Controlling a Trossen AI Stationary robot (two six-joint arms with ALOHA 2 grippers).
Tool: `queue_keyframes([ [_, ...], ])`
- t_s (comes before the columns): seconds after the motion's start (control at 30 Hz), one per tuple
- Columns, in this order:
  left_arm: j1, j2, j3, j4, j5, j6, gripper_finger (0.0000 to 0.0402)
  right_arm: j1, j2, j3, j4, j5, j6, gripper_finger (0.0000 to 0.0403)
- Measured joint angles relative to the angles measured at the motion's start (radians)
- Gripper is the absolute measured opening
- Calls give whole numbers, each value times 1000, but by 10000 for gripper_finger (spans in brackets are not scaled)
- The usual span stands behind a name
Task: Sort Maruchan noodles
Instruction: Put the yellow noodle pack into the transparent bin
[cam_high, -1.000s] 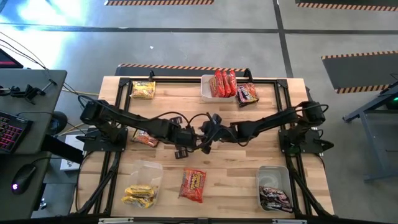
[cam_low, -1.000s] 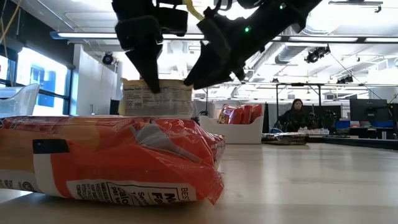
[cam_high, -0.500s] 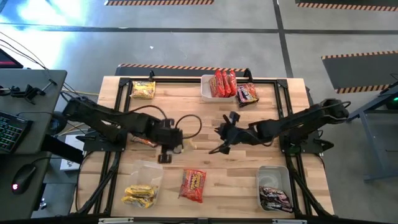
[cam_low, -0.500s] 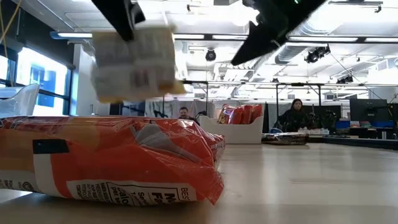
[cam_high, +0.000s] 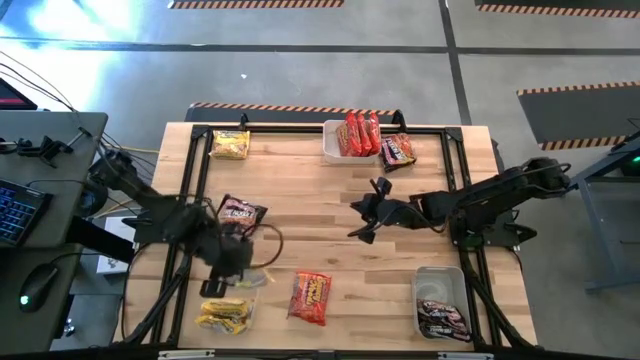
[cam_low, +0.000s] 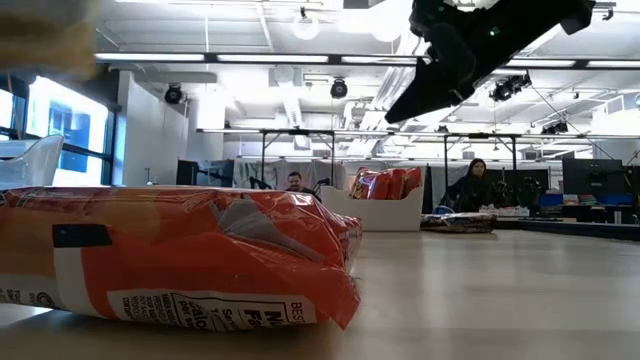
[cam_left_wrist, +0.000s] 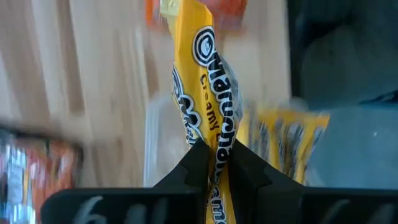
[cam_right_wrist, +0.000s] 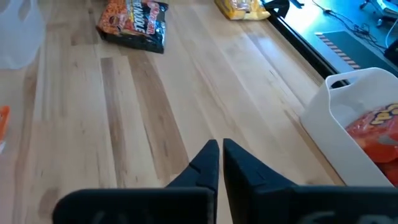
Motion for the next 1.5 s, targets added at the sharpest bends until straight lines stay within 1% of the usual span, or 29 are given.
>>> queue_keyframes([
  [0.2,-97,10,-87,-15,-6,-111,21,0,0,0,1,-14,-1,1],
  [0.3,-144,11,-128,-7,-40,-139,21,0,0,0,1,-14,-1,1],
  [0.47,-222,10,-179,43,-76,-134,21,0,0,0,1,-13,-1,0],
  [0.63,-286,11,-198,64,-94,-133,21,0,1,0,1,-13,-1,0],
  [0.9,-332,18,-198,95,-119,-90,23,0,1,0,-2,-13,-1,0],
  [1.13,-339,63,-197,100,-117,-109,61,-18,1,0,-6,-13,0,0],
  [1.3,-342,105,-198,116,-100,-157,94,-34,2,0,-8,-13,1,0],
  [1.5,-352,135,-197,155,-48,-161,126,-40,2,0,-29,-13,3,0],
])
